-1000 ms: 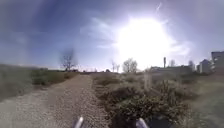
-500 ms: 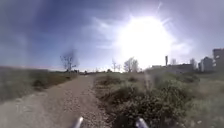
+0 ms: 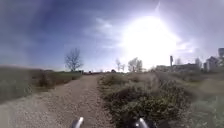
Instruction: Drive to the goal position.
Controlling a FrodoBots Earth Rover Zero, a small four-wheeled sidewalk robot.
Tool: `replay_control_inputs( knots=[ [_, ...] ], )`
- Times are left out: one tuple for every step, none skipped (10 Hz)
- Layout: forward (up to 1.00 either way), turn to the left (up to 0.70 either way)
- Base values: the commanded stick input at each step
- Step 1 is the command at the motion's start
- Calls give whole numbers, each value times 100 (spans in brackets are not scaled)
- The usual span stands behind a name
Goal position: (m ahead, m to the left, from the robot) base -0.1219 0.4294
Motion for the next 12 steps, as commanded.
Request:
replay_control_inputs(
  knots=[
    [0, 50],
    [0, 50],
    [0, 50],
    [0, 50],
    [0, 50],
    [0, 50],
    [0, 50],
    [0, 50],
    [0, 50],
    [0, 50],
    [0, 14],
    [0, 0]
  ],
)
